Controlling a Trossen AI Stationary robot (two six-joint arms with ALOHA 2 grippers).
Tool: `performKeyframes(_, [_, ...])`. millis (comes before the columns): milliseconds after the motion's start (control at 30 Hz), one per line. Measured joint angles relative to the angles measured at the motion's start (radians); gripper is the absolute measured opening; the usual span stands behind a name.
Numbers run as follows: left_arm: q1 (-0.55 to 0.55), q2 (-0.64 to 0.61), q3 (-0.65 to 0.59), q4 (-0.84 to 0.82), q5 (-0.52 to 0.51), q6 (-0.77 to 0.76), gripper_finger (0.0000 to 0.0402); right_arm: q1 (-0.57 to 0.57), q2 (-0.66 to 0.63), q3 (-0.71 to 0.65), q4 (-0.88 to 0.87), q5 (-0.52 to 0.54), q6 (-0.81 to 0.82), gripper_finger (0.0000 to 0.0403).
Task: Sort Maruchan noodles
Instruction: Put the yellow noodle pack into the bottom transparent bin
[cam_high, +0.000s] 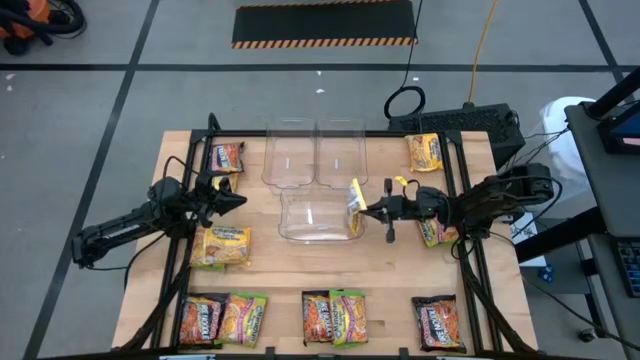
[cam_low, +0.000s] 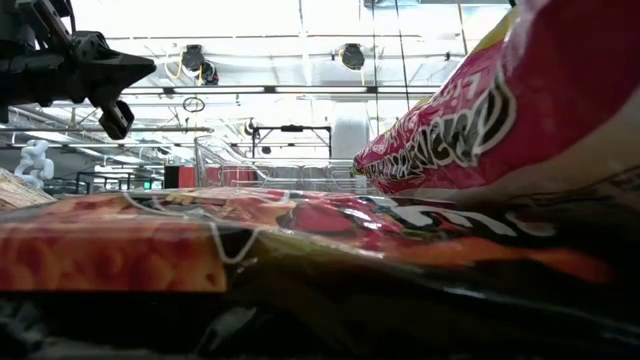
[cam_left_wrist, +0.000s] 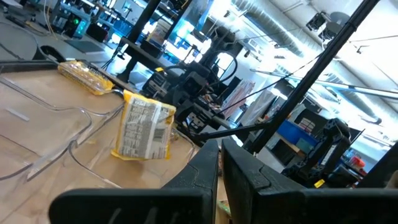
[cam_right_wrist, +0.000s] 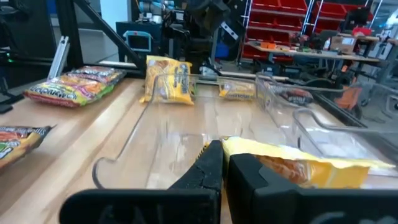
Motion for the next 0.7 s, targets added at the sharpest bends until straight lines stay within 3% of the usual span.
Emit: performKeyframes(700, [0.0,0.0,0.0,0.0,0.0,-0.017,0.0026,0.01,-0.001,-0.027,-0.05,-0.028,0.1,0.0])
